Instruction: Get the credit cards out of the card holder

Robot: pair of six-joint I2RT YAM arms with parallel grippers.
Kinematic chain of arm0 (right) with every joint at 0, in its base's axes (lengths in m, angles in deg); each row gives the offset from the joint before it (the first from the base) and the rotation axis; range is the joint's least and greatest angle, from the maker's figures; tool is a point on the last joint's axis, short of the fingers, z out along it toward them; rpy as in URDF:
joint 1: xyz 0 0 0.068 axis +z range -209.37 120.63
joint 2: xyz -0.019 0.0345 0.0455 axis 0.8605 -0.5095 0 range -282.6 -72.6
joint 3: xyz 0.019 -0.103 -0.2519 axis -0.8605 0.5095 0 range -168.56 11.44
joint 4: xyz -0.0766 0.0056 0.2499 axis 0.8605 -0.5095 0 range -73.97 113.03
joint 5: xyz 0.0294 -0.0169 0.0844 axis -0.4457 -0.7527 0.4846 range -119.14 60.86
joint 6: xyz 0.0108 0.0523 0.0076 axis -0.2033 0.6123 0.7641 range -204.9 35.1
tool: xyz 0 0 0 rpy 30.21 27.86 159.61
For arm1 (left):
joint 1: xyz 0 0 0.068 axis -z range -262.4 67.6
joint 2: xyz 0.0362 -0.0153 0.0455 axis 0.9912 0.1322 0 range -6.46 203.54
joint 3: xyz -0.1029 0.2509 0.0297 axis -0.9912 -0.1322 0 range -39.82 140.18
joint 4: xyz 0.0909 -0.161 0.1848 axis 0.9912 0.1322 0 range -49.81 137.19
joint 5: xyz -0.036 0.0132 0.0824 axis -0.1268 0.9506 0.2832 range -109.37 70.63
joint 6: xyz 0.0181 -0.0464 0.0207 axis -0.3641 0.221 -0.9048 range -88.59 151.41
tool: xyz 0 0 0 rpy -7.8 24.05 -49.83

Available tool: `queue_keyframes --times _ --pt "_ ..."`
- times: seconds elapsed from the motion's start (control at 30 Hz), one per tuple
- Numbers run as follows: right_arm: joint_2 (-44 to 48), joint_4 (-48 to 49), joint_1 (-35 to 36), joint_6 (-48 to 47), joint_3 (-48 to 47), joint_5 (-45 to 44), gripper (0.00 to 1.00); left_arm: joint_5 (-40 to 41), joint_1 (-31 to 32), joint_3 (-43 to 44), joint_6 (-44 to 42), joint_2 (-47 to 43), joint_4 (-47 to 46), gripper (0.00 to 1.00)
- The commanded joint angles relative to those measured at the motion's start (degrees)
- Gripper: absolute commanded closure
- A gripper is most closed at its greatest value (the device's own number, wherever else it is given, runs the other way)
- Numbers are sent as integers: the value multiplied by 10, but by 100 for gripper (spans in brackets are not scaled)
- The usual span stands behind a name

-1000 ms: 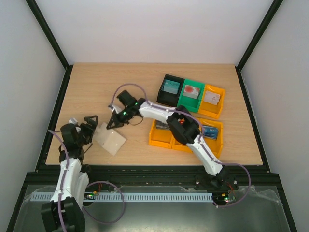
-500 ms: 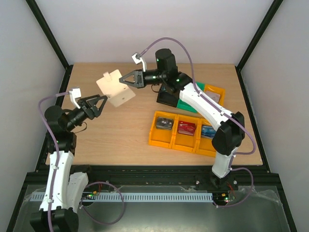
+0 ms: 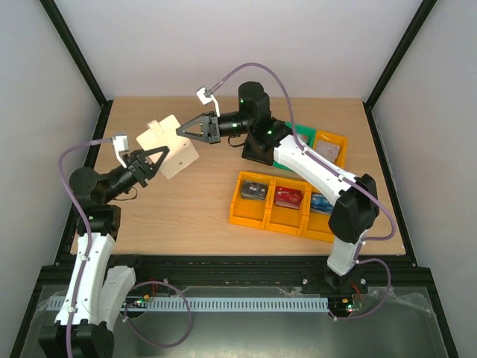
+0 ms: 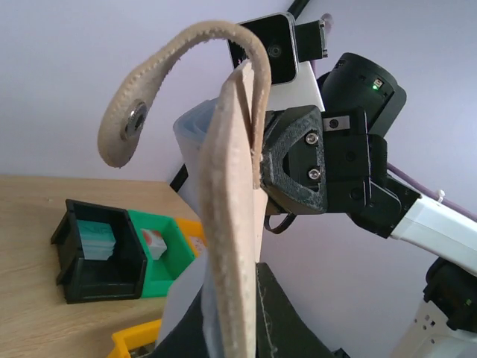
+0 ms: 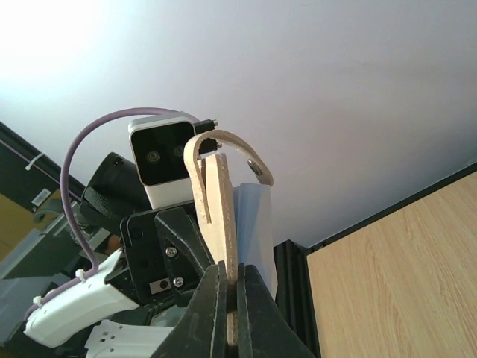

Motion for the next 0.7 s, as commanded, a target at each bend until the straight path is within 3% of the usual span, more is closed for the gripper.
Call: queue_keyframes --times 0.0,0.1,0.23,0.3,0.4,0.53,0.67 --pt "30 18 5 -4 4 1 98 -6 4 13 -53 -18 15 98" --pt "40 -64 -8 -52 -1 -90 64 28 6 37 -204 -35 144 98" --pt "69 -151 -55 -70 10 -207 47 198 23 70 -502 -45 351 98" --pt "91 -191 -75 -87 20 -263 43 301 39 71 -649 -35 407 98" --pt "126 -263 -87 -142 21 -365 41 457 75 45 -788 -5 444 98" --pt "166 -326 -93 -185 19 -489 39 671 148 -3 -888 51 411 98" --pt "217 -356 -94 -190 41 -607 33 778 218 -55 -981 103 343 98"
